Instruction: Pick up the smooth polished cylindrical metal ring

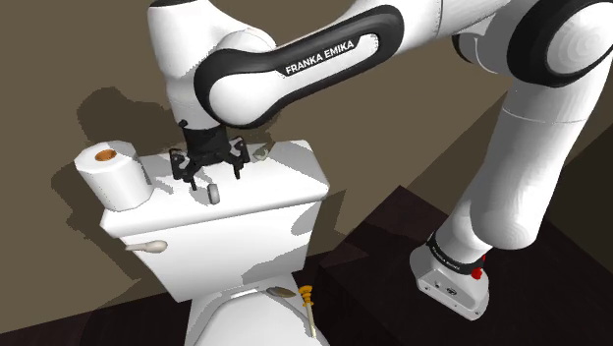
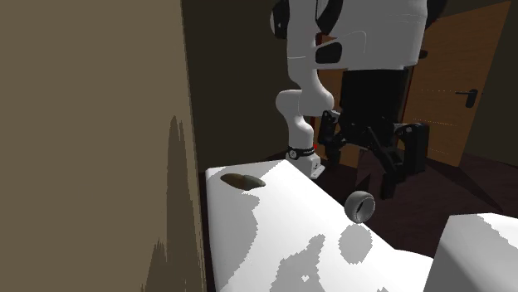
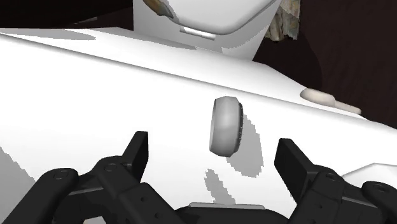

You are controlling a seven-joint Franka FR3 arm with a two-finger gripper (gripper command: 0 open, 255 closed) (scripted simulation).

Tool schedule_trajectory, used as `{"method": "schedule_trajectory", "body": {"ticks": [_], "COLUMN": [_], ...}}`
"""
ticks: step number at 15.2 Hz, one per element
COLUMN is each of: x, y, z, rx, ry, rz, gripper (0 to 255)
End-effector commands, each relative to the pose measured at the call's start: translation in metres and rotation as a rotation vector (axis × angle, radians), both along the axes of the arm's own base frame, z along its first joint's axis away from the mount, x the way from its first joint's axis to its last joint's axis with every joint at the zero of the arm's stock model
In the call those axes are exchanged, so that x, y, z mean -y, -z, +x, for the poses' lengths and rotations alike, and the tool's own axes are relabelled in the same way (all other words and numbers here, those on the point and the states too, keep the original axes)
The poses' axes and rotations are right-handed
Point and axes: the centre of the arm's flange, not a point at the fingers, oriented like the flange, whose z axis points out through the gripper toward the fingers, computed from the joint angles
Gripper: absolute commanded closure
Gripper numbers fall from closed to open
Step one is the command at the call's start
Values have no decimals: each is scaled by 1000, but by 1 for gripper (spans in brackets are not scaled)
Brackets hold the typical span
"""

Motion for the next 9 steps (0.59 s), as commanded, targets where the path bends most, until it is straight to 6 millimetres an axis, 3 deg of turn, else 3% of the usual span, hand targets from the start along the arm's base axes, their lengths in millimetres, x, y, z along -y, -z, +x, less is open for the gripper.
{"method": "schedule_trajectory", "body": {"ticks": [1, 9], "x": [-12, -12], "y": [10, 45], "z": [5, 5], "rx": [0, 0], "ry": [11, 11], "rz": [2, 2], "gripper": [0, 0]}}
